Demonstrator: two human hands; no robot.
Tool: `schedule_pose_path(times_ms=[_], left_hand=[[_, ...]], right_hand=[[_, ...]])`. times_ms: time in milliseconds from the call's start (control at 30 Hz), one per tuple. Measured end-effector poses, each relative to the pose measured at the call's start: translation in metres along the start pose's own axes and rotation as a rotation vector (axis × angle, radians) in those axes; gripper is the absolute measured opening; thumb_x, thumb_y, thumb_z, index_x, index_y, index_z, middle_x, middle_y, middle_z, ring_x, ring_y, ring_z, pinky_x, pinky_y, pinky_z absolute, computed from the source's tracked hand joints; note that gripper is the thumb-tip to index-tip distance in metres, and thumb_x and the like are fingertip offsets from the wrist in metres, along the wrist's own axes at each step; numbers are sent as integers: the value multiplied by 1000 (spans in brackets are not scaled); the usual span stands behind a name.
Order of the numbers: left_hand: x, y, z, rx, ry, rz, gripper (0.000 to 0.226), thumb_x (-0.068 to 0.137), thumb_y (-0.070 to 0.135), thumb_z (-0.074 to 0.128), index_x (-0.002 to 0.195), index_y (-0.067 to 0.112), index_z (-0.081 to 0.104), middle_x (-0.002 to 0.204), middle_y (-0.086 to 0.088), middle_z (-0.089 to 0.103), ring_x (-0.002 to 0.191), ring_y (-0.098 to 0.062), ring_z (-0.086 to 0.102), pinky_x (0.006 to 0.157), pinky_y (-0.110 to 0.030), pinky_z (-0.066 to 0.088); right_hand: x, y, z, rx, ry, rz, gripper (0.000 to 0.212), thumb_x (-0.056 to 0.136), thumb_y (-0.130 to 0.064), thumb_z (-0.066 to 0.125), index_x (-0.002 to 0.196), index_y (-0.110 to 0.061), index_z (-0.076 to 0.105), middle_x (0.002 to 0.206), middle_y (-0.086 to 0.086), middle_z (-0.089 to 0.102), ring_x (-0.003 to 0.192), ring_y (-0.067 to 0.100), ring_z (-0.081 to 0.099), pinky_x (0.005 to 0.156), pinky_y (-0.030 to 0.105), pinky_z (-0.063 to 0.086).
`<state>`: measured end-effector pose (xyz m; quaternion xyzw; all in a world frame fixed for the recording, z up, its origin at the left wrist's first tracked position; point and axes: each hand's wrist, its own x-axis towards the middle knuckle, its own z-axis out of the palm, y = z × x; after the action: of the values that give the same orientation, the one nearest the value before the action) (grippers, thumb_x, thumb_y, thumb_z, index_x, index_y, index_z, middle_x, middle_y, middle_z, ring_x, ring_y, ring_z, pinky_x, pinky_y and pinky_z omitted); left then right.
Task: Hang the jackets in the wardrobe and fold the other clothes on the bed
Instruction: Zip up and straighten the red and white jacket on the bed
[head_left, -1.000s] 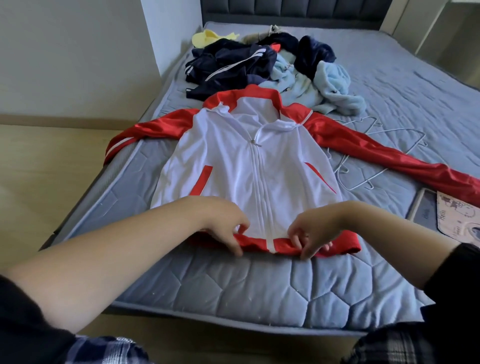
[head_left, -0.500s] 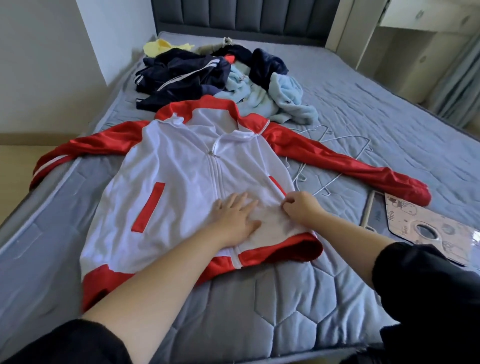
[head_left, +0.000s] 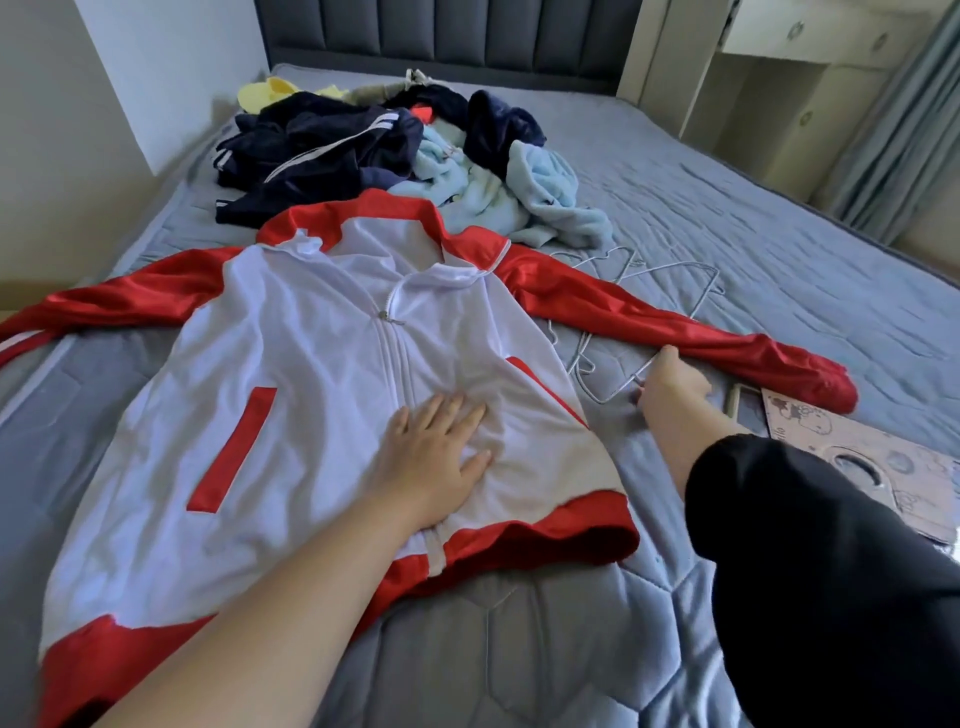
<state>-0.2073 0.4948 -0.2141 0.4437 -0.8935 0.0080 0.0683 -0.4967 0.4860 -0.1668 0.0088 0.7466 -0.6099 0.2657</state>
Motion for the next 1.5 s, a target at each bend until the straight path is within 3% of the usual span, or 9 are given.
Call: schedule_pose_path(times_ms=[100,200,433,600,700,800,1033,1200,1500], left_hand=[[-1,1,-1,0,10,1,63,96,56,21,152,30,8,160,6,9,146,-13,6,115,-40,14],[-1,1,-2,-9,13,-2,63,96,55,22,152,31,8,160,7,9,146,-11,6,115,-38,13],[-1,1,-1,-21,22,-7,63,96,56,24,152,31,11,160,7,11,146,-11,8,115,-37,13],[0,1,1,-60,4,-22,62,96,56,23,152,32,12,160,7,10,146,-12,7,114,-40,12],[1,0,3,-93,-14,-24,61,96,54,26,151,33,11,160,8,8,146,-12,5,116,-41,10],[0,0,3,-79,40,-13,60,96,51,32,150,30,20,158,8,16,145,-11,11,115,-41,15],[-1,0,-1,-119,-18,-34,60,96,52,27,151,33,11,160,8,7,147,-11,4,117,-41,8],[-4,1,-5,-69,50,-14,60,97,54,26,151,32,15,159,9,12,145,-7,8,114,-34,12],[-5,2,-7,-92,35,-18,60,97,53,27,152,31,15,160,9,12,146,-7,5,116,-35,9]], right_hand=[[18,-15,-11,322,19,75,59,83,-37,66,129,-9,44,103,9,64,61,18,65,50,27,52],[27,-30,-13,617,18,66,68,78,-31,70,135,-22,34,119,3,51,81,21,67,68,36,59],[25,-54,-2,427,-115,-31,14,81,-23,65,86,-16,54,76,-2,55,66,13,56,63,28,50],[-5,-67,24,-61,-253,-684,17,80,-27,62,68,-24,50,81,-1,48,77,12,45,80,29,34],[-40,-59,40,-637,-252,-1245,43,75,-29,61,112,-8,62,119,14,55,115,29,46,101,32,30],[-85,-34,58,-834,-578,-1631,28,72,-17,57,92,-1,69,98,17,66,98,33,57,87,36,41],[-74,2,68,-799,-336,-1258,19,82,-5,52,93,4,65,107,22,58,102,37,52,81,39,43],[-24,9,56,-771,-257,-519,45,87,-16,54,129,1,46,134,19,46,125,35,44,102,39,40],[-15,9,57,-556,-250,-225,25,85,-16,61,66,-9,47,76,10,57,80,27,59,70,33,51]])
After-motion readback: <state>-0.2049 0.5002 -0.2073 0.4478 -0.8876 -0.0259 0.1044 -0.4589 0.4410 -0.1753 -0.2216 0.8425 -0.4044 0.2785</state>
